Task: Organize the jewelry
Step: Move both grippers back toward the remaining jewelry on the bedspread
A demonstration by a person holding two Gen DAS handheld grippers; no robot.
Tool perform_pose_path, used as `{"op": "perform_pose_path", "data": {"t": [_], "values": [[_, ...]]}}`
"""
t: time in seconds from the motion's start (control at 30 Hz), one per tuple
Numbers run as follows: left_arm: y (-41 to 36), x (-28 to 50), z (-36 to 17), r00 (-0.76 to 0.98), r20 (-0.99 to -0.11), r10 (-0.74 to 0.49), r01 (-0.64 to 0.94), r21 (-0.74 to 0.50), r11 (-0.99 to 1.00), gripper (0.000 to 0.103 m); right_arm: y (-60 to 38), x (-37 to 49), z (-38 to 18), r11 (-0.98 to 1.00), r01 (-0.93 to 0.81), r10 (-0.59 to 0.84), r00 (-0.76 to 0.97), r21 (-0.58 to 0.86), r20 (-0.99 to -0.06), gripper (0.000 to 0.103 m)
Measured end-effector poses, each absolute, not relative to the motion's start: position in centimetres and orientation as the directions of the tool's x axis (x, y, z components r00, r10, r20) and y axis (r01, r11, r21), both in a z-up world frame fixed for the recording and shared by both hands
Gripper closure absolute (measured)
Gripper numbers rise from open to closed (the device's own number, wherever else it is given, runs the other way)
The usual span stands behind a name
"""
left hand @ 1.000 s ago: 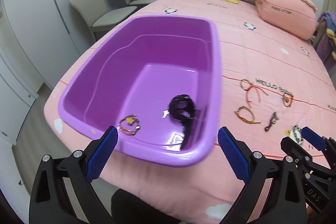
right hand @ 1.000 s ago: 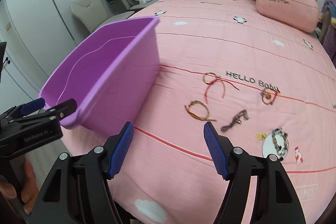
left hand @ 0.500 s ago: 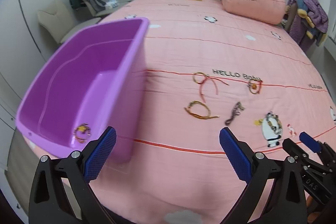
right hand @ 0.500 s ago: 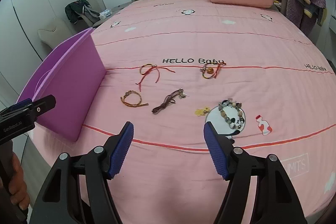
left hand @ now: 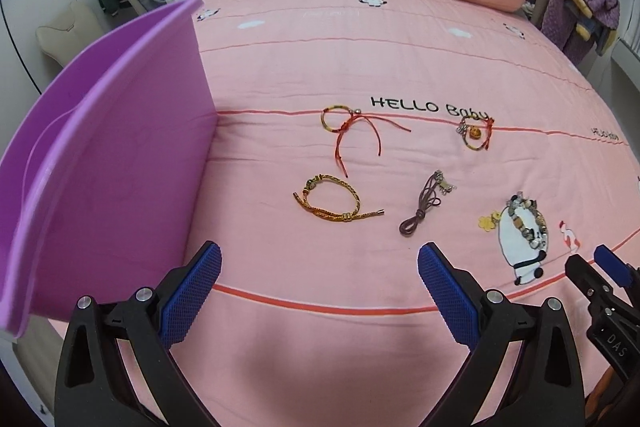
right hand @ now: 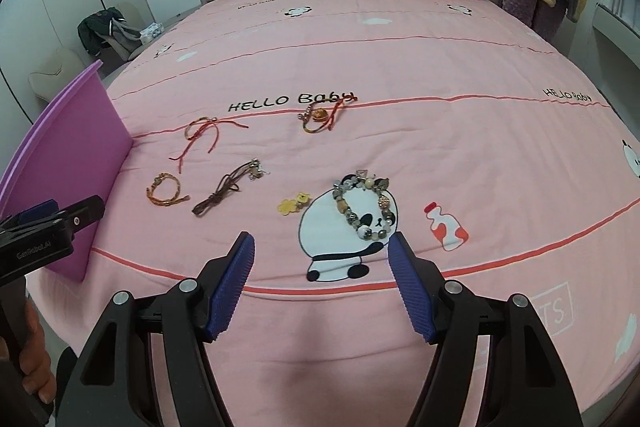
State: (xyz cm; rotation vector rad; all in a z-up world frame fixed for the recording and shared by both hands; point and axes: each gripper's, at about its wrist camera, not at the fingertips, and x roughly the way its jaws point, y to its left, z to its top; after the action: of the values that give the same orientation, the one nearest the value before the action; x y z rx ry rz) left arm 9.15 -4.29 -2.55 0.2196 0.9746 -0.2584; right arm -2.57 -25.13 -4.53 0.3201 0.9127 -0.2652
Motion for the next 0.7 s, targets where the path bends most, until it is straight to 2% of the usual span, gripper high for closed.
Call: {"op": "perform_pose_path", "data": {"t": [0.37,0.7], "values": [[-4.5,13.1,-7.7,0.508,-0.858,-0.076,0.28,0.081,0.956,0.006,-28.1,-0.5,-9.3,0.899,0.413,-0.107,0.533,0.147,-0.839,0.037],[-4.6,15.6,-11.2,0.473,-0.88,-0.039,0.271,0.104,0.957,0.006,-28.4,1.3,-11.4,0.906,0.406,-0.113,0.507,0.121,-0.855,0.037]]}}
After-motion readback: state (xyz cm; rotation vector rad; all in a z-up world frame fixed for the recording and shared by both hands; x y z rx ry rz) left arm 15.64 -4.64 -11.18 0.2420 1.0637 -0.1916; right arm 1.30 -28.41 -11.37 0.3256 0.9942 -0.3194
